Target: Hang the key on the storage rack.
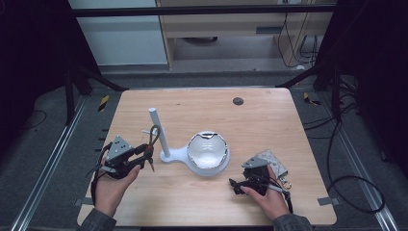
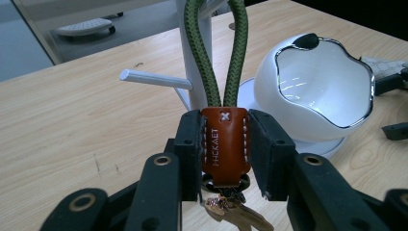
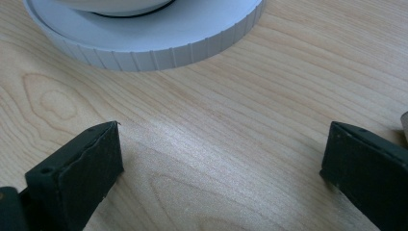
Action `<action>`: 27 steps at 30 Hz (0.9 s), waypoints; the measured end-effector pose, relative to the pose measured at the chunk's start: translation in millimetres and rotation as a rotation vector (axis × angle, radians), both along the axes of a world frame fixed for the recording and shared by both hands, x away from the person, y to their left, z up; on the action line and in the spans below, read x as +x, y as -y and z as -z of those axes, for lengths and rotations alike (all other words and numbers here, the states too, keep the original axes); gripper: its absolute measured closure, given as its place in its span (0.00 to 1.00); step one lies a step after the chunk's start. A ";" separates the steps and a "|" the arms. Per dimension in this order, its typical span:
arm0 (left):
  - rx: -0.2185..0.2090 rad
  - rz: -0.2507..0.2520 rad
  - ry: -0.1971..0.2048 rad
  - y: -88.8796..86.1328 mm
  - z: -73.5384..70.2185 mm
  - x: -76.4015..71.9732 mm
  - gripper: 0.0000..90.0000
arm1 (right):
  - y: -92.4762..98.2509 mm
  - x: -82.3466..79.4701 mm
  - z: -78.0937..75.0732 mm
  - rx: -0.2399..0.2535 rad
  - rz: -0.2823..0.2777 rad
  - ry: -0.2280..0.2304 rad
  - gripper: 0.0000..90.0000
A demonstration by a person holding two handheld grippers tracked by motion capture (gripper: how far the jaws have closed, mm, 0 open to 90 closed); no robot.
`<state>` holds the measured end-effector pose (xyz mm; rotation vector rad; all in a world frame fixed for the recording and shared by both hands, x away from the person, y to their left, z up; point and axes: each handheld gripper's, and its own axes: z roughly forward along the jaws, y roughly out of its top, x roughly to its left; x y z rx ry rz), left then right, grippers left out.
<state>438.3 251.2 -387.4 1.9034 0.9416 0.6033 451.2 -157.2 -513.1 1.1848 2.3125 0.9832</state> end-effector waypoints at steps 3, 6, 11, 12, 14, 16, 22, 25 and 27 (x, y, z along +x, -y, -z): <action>0.003 -0.001 -0.010 3.3 2.3 4.5 0.73 | 0.1 -0.1 0.0 -0.001 0.000 0.000 0.01; 0.003 -0.002 -0.015 5.2 4.4 7.2 0.73 | 0.4 -0.2 0.0 -0.002 -0.002 0.002 0.01; 0.004 -0.003 -0.020 7.1 6.3 9.6 0.73 | 0.6 -0.2 0.0 -0.003 -0.004 0.002 0.01; 0.007 -0.002 -0.022 7.7 6.7 10.1 0.73 | 0.5 -0.3 0.0 -0.002 -0.002 0.001 0.01; 0.004 -0.002 -0.023 8.1 6.8 10.5 0.73 | 0.6 -0.4 -0.1 -0.002 -0.003 0.001 0.01; 0.006 -0.002 -0.023 8.4 6.7 10.6 0.73 | 0.7 -0.4 -0.1 -0.002 -0.003 0.001 0.01; 0.000 -0.002 -0.030 8.6 7.5 11.3 0.73 | 0.8 -0.5 -0.1 -0.003 -0.003 0.001 0.01; -0.005 -0.009 -0.029 8.2 9.6 10.0 0.66 | 0.8 -0.4 0.0 -0.004 -0.003 0.002 0.01; -0.004 -0.013 -0.026 8.1 12.7 7.8 0.62 | 1.0 -0.5 0.0 -0.005 -0.002 0.000 0.01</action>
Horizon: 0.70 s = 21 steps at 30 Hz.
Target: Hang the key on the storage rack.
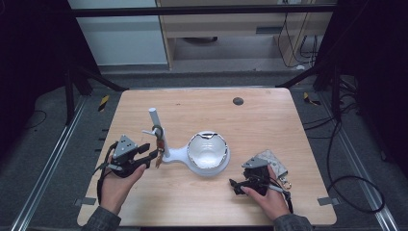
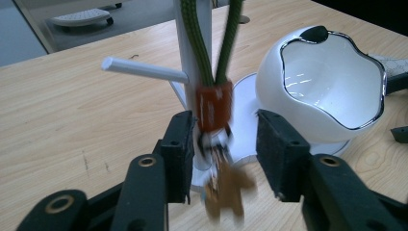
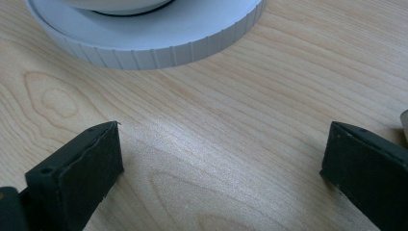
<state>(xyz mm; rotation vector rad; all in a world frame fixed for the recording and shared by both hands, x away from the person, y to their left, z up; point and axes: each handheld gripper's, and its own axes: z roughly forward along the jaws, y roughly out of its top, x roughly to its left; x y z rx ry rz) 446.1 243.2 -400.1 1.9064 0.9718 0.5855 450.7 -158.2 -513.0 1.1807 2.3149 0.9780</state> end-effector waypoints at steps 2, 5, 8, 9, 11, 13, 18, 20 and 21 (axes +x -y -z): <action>0.011 -0.008 0.010 -0.2 4.7 -3.1 0.56 | 0.2 0.1 0.1 0.001 -0.001 0.002 0.01; 0.016 -0.017 0.012 -1.1 10.9 -5.7 0.46 | 0.4 -0.1 0.1 0.002 -0.003 0.001 0.01; 0.024 -0.023 -0.009 -2.7 23.6 -6.5 0.37 | 0.4 -0.3 0.1 0.003 -0.001 0.000 0.01; 0.036 -0.026 -0.018 -3.8 32.1 -5.4 0.31 | 0.5 -0.4 0.1 0.003 -0.001 0.000 0.00; 0.047 -0.032 -0.034 -6.8 43.2 -2.8 0.26 | 0.6 -0.6 0.1 0.004 -0.001 0.000 0.00; 0.042 -0.048 -0.048 -10.3 52.5 0.0 0.21 | 0.9 -1.0 -0.2 0.005 -0.011 -0.004 0.00; 0.036 -0.033 -0.117 -19.1 67.2 7.2 0.07 | 2.1 -1.8 -9.3 -0.020 -0.059 -0.046 0.05; 0.045 -0.064 -0.132 -27.7 75.5 8.8 0.08 | 2.5 -3.3 -16.8 -0.035 -0.077 -0.033 0.06; 0.043 -0.067 -0.150 -29.2 78.9 9.9 0.07 | 2.5 -3.5 -22.6 -0.055 -0.082 -0.026 0.06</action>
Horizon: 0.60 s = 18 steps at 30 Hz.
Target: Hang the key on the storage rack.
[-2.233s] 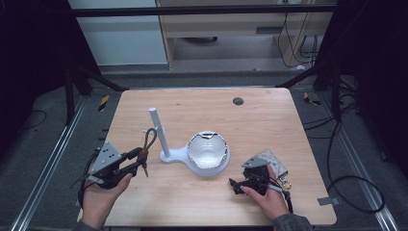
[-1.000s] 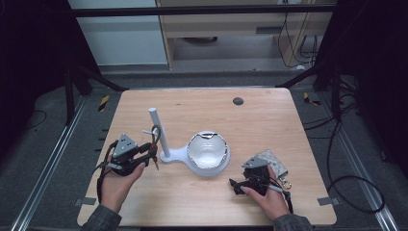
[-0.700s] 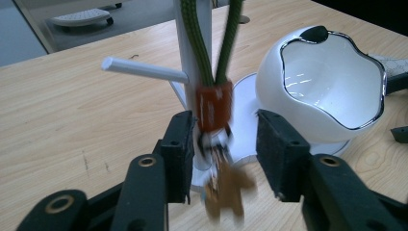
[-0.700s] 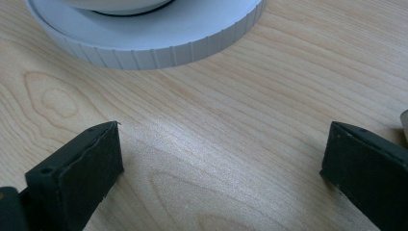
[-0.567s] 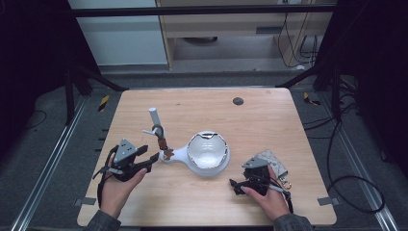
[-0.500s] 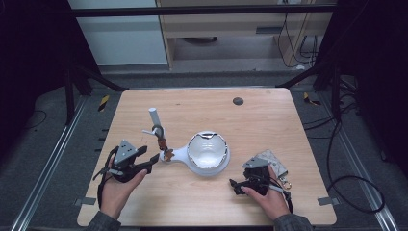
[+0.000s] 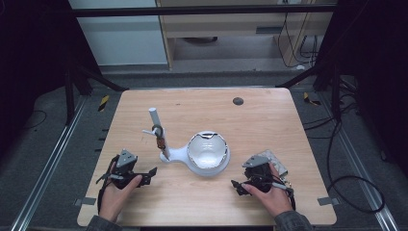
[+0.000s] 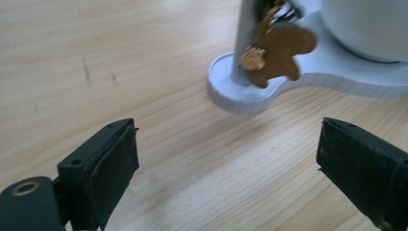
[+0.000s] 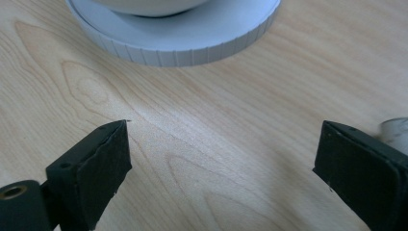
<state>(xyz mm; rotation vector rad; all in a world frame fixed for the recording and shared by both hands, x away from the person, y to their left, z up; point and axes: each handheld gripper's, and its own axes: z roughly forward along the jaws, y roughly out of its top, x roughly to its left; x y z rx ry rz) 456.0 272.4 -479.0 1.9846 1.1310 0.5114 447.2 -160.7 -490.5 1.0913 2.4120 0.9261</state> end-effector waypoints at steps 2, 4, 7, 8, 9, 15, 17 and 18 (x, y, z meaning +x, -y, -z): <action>0.009 0.003 -0.031 -0.9 5.8 1.9 0.07 | 0.7 0.1 -10.1 -0.026 0.000 0.010 0.06; 0.020 -0.006 -0.039 -1.6 8.2 3.3 0.07 | 2.5 0.7 -20.5 -0.039 0.010 0.023 0.07; 0.027 -0.015 -0.036 -3.2 10.0 4.6 0.07 | 5.3 1.8 -30.5 -0.043 0.017 0.034 0.06; 0.034 -0.021 -0.037 -4.1 11.4 5.4 0.07 | 6.9 2.9 -35.0 -0.053 0.016 0.037 0.06; 0.038 -0.024 -0.048 -5.4 14.1 6.7 0.07 | 10.1 4.6 -42.9 -0.070 0.016 0.041 0.06; 0.050 -0.028 -0.073 -5.1 20.2 8.7 0.06 | 21.0 9.8 -57.9 -0.115 0.019 0.040 0.06; 0.059 -0.029 -0.079 -4.5 22.2 9.0 0.06 | 23.2 10.1 -59.5 -0.117 0.023 0.034 0.06; 0.066 -0.028 -0.081 -3.6 23.4 9.1 0.06 | 30.2 11.3 -61.9 -0.125 0.038 0.021 0.06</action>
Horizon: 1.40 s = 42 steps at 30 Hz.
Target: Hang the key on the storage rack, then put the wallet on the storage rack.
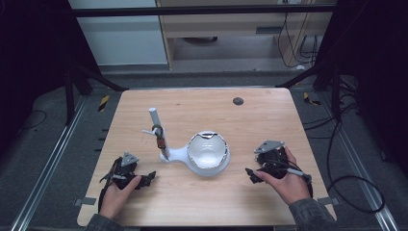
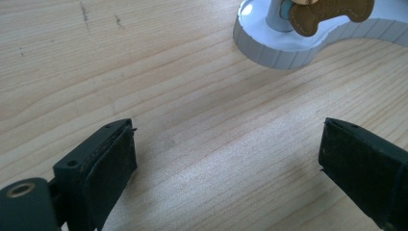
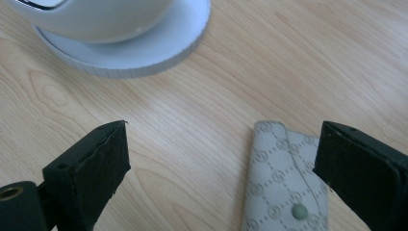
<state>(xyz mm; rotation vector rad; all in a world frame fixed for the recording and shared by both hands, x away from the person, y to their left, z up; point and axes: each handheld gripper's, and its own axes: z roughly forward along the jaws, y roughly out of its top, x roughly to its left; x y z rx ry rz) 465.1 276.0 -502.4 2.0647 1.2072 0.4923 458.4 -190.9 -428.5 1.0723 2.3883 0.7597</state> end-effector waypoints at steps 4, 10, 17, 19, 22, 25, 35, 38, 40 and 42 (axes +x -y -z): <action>0.011 -0.001 -0.006 0.6 3.0 0.8 0.06 | 15.8 2.8 0.4 0.000 0.039 -0.056 0.08; 0.030 0.001 0.012 0.2 5.2 1.2 0.05 | 36.6 4.9 1.3 -0.005 0.107 -0.131 0.11; 0.034 0.001 0.012 0.2 6.0 3.2 0.02 | 47.7 7.4 -0.2 -0.040 0.136 -0.207 0.12; 0.036 0.003 0.012 0.2 6.1 4.1 0.01 | 48.7 7.8 -1.4 -0.046 0.139 -0.216 0.12; 0.038 0.003 0.012 0.4 6.2 4.2 0.01 | 50.2 10.5 -3.8 -0.069 0.149 -0.250 0.13; 0.040 0.002 0.013 0.6 6.1 4.2 0.01 | 51.5 13.8 -2.8 -0.069 0.154 -0.281 0.16; 0.040 -0.003 0.012 1.5 6.4 4.1 0.00 | 52.5 29.1 11.0 -0.079 0.201 -0.376 0.16; 0.040 -0.003 0.012 1.5 6.4 4.1 0.00 | 50.9 33.1 16.8 -0.075 0.213 -0.399 0.17; 0.040 -0.003 0.012 1.5 6.4 4.0 0.00 | 49.9 33.4 18.0 -0.077 0.223 -0.413 0.18; 0.042 -0.001 0.011 1.5 6.3 3.9 0.00 | 49.4 36.0 23.3 -0.081 0.233 -0.428 0.19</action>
